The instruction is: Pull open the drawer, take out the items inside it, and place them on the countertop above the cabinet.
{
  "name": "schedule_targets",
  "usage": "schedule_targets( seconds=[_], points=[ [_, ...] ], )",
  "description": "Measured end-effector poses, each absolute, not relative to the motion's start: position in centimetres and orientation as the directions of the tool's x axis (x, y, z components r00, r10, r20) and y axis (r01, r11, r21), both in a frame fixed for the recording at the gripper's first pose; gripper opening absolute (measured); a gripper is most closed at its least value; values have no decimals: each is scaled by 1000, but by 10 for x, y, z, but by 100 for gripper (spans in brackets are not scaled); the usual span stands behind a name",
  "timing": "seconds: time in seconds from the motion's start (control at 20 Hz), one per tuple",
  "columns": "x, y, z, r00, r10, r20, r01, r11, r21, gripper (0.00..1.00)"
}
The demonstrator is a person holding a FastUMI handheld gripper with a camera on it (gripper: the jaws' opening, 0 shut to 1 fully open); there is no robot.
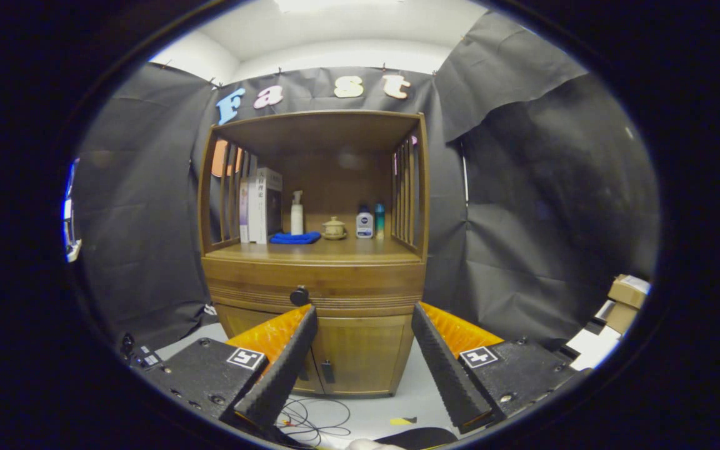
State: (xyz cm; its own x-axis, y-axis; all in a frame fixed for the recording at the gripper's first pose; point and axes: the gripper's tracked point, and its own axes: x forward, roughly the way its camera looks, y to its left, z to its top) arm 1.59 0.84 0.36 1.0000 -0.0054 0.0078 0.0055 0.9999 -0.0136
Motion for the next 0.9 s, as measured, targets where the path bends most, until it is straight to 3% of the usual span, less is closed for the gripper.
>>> schedule_targets(
  seconds=[0.9],
  points=[
    [186,100,5,1000,17,12,-18,1000,16,98]
  ],
)
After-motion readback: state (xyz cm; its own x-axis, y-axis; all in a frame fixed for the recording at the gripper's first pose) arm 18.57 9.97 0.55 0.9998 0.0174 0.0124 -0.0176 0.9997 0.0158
